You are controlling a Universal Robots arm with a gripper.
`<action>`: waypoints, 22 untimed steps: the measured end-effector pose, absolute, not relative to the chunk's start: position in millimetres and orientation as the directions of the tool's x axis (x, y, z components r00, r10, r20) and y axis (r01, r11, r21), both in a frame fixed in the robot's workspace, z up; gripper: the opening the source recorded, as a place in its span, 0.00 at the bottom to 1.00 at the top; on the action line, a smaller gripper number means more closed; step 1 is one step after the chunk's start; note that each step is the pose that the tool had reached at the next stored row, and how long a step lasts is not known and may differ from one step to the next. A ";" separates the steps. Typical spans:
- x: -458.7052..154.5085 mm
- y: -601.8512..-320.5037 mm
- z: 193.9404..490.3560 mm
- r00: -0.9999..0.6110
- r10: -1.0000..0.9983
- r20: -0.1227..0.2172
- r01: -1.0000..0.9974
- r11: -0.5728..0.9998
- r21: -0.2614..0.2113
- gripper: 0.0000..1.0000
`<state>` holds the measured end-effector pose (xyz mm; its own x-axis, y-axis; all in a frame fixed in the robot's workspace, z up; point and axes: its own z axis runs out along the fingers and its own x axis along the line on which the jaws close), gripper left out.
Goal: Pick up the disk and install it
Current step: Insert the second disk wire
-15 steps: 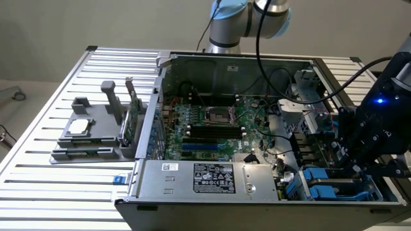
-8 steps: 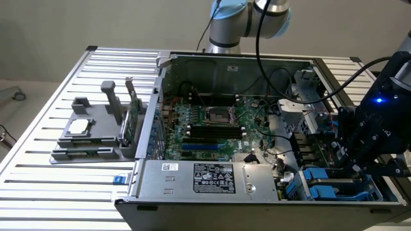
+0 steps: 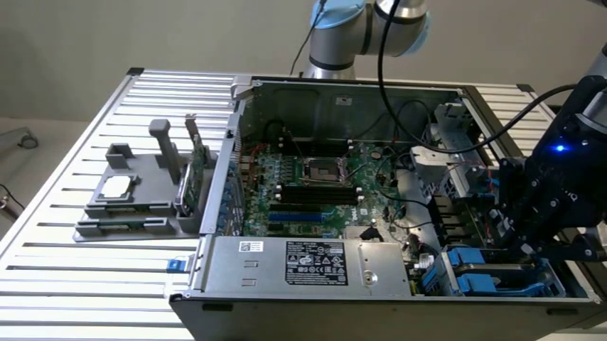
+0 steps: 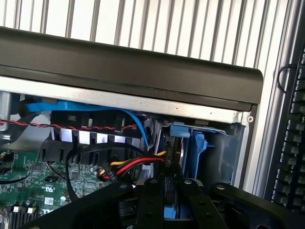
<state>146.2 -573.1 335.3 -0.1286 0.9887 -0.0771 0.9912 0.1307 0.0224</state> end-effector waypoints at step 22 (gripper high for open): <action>147.1 -569.9 334.4 -0.129 0.988 -0.082 0.991 0.131 0.014 0.18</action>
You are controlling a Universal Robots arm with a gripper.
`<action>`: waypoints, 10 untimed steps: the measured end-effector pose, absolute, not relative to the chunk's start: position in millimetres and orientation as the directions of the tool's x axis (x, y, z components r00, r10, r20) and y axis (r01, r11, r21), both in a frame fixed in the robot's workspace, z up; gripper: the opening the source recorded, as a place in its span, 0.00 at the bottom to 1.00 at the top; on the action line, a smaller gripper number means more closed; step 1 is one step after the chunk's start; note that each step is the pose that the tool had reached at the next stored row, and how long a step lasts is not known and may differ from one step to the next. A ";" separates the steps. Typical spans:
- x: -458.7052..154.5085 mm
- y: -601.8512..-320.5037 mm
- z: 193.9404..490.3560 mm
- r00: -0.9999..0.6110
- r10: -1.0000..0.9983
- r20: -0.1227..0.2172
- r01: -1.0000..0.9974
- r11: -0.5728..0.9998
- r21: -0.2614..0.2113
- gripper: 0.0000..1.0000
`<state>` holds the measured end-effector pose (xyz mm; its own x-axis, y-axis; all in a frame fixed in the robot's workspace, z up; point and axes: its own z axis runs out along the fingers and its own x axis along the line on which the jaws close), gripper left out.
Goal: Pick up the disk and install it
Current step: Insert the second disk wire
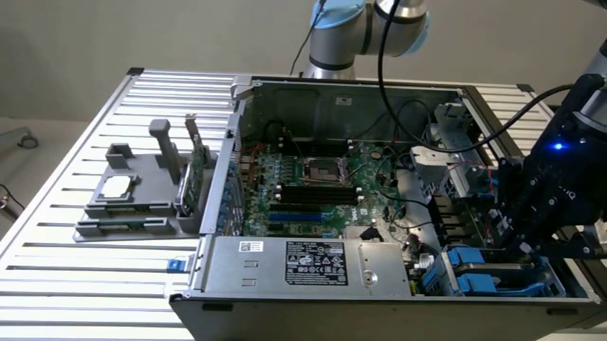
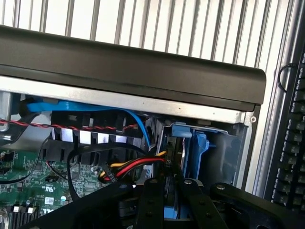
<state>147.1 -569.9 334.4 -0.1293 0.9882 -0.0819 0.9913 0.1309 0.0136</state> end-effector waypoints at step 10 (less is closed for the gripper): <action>150.7 -569.8 334.2 -0.130 0.988 -0.081 0.991 0.131 0.010 0.18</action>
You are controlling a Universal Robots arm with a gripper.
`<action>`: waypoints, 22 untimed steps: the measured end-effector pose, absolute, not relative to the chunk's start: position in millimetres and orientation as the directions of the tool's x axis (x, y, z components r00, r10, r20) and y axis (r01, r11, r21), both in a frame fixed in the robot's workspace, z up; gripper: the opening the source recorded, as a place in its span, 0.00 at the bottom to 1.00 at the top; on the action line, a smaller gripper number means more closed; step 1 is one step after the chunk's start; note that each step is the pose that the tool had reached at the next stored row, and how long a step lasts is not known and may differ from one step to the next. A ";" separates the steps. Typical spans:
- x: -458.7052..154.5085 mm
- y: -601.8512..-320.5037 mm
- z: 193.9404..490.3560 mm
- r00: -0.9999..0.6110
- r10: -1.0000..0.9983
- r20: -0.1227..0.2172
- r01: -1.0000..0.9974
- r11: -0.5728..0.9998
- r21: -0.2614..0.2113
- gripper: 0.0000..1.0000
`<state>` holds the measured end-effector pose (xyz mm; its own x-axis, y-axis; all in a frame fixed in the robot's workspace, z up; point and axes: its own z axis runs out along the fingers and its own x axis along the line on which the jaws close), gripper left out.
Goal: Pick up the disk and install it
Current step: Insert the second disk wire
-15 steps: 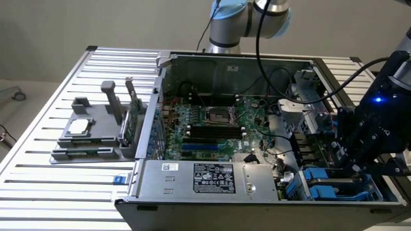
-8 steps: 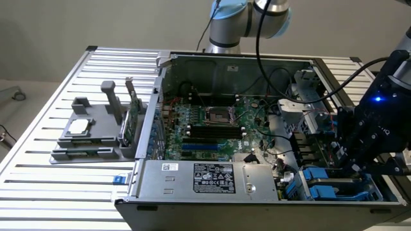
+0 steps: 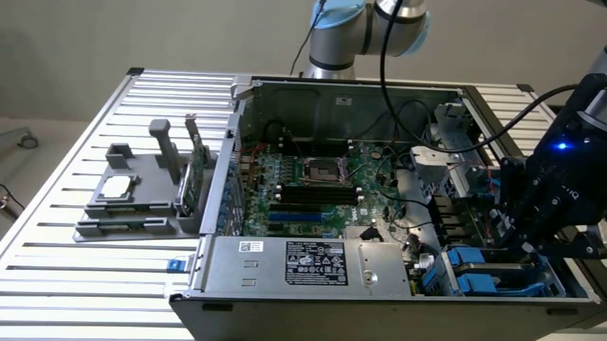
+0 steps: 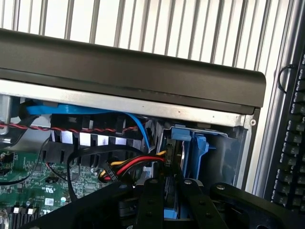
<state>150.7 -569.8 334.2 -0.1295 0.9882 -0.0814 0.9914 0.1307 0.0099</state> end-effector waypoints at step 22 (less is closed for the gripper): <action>149.6 -569.9 329.1 -0.130 0.988 -0.081 0.991 0.131 0.009 0.18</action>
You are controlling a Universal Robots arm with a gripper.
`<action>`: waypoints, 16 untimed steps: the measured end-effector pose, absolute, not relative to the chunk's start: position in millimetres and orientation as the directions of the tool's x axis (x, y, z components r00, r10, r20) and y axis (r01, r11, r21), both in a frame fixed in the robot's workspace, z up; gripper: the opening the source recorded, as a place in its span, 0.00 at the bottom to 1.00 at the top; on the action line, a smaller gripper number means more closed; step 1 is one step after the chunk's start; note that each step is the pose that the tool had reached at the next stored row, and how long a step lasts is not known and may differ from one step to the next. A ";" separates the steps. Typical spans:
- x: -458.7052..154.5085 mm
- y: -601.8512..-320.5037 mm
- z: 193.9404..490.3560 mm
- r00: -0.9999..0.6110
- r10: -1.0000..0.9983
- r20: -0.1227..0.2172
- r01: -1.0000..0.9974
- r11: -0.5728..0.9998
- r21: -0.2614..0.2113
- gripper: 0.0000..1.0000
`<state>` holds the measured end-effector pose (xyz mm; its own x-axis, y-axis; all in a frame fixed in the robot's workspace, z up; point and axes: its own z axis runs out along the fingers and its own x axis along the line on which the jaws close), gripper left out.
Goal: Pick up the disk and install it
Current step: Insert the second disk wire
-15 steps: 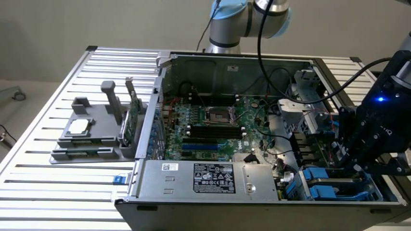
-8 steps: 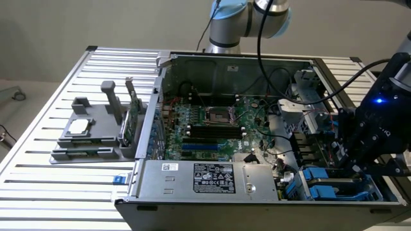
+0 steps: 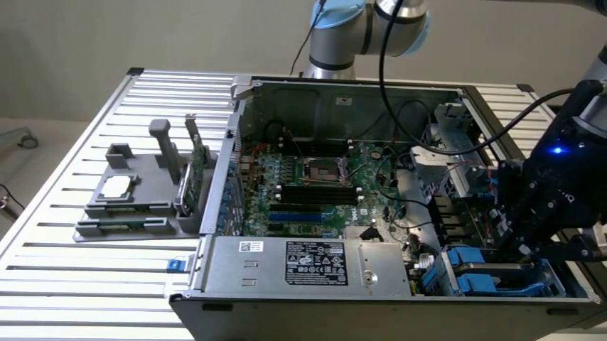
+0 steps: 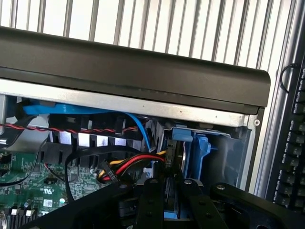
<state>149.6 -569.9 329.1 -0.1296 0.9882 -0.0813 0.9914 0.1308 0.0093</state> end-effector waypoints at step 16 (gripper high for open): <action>148.8 -569.9 329.0 -0.130 0.988 -0.081 0.991 0.131 0.008 0.18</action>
<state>148.8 -569.9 329.0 -0.1295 0.9882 -0.0814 0.9914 0.1307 0.0084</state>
